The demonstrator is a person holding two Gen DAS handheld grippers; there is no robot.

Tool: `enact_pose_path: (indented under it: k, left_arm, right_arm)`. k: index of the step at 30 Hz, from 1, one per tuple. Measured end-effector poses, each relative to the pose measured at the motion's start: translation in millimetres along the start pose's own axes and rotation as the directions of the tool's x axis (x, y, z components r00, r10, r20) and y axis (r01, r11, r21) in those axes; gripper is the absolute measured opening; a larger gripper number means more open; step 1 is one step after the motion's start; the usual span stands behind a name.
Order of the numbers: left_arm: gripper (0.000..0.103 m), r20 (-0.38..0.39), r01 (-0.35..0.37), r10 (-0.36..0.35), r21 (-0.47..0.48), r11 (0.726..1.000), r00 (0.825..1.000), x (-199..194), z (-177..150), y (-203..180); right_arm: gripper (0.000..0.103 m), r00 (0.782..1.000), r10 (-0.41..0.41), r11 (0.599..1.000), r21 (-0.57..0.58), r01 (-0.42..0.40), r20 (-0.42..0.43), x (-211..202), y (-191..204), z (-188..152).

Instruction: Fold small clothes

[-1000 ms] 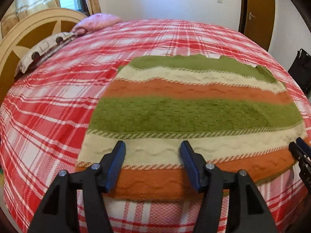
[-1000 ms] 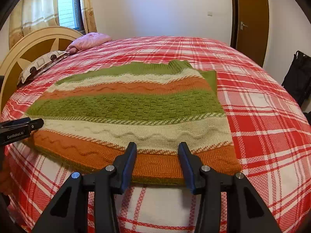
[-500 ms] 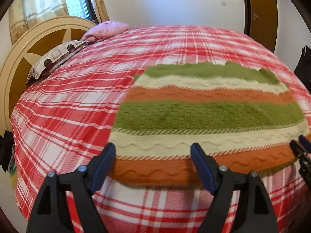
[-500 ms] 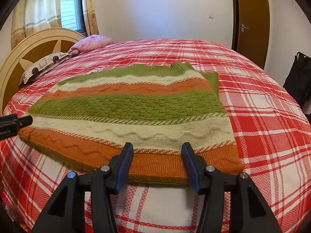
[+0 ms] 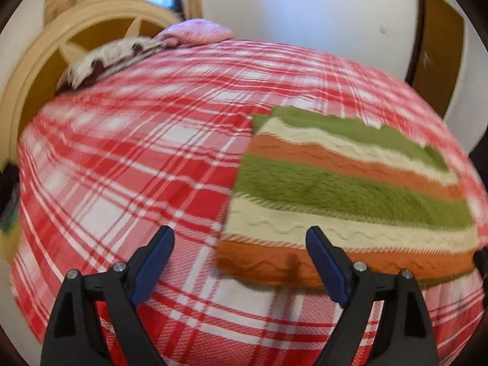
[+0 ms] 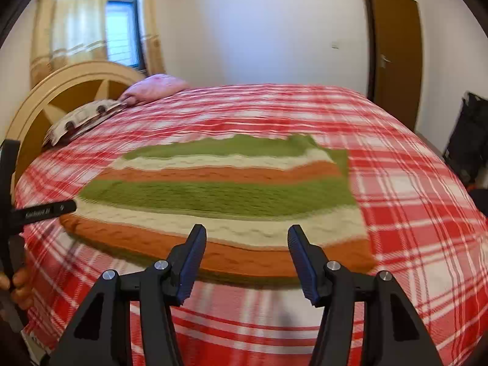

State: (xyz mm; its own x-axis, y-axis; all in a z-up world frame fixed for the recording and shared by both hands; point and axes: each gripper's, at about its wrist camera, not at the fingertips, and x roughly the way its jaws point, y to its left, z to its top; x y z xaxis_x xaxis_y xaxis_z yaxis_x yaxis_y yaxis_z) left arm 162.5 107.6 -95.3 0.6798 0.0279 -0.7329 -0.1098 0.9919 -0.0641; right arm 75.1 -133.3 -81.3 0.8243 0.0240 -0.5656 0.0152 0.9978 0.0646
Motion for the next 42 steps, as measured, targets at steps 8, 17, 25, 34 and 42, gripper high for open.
enact_pose_path:
  k: [8, 17, 25, 34, 42]
  left_arm:
    - [0.09, 0.003, 0.127, -0.128, -0.169, 0.977, 0.992, 6.9, 4.0, 18.2]
    - [0.089, -0.049, 0.129, -0.137, -0.129, 0.983, 0.989, 23.5, -6.9, -0.3]
    - [0.076, -0.023, 0.238, -0.25, -0.234, 0.943, 0.968, 25.5, -5.0, 9.4]
    - [0.047, 0.056, 0.352, -0.359, -0.384, 0.853, 0.932, 25.8, -4.7, 33.7]
    - [0.053, 0.024, 0.353, -0.374, -0.396, 0.848, 0.927, 23.2, -23.4, 34.2]
  right_arm:
    - [0.036, 0.989, 0.14, 0.987, -0.074, -0.143, -0.045, 44.9, 59.7, 27.8]
    - [0.036, 0.975, 0.143, 0.985, -0.067, -0.157, -0.173, 98.5, 79.1, 4.4]
    - [0.036, 0.975, 0.16, 0.985, -0.043, -0.168, -0.153, 99.4, 75.7, 0.8]
    - [0.036, 0.972, 0.188, 0.981, -0.022, -0.193, -0.137, 98.7, 68.8, 0.0]
    - [0.036, 0.971, 0.198, 0.979, -0.017, -0.202, -0.131, 98.3, 67.0, -1.1]
